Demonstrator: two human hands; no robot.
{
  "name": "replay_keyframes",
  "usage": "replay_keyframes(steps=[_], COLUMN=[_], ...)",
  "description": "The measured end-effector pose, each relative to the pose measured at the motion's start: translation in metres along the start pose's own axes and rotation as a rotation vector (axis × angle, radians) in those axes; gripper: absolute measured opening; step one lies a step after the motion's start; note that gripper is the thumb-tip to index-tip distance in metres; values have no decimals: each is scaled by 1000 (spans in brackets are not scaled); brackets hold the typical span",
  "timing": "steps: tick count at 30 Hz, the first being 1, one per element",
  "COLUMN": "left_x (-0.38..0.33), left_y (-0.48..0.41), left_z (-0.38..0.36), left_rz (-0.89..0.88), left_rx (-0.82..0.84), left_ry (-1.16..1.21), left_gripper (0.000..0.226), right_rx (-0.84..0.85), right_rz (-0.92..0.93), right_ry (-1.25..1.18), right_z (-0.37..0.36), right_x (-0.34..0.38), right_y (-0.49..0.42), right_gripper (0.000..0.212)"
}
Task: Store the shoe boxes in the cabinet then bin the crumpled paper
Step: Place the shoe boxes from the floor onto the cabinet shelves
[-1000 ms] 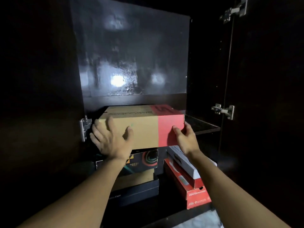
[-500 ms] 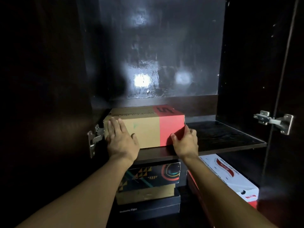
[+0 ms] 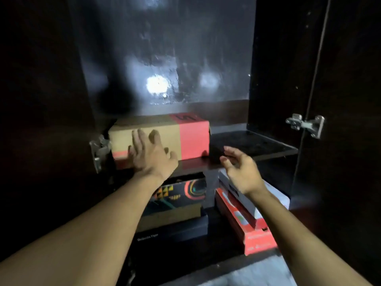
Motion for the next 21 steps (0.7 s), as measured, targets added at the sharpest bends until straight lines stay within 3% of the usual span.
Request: replay_keyframes(steps=[3,6,11,17,21], left_x=[-59,-113,-192,-269,-303], left_y=[41,95,211,375,479], left_z=[-9,-45,-113,-157,-173], left_rz=[-241,-369,-525,-520,-472], left_rx=[-26,197,615,1068,1293], left_ry=[219,486,733,864,855], left_gripper=[49,34,17,24,33], right_rx=[-121,-176,-304,-396,-609], right_rz=[-23,-132,-345,-691,-894], right_ry=[120,272,511,789,899], right_z=[42,83,161,256,323], right_x=[-16,-47,-100,-134,-141], right_y=[56,123,246,405,492], right_gripper=[31,31,32,35,40])
Point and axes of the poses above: each hand's wrist, its own y-axis away from the middle knuckle, its own z-axis out of the back of the hand, x = y × z, the point moved 9 cm from there along -y, towards the middle knuckle, and after that the axes turned 4 degrees about y, right-handed, at the moved point
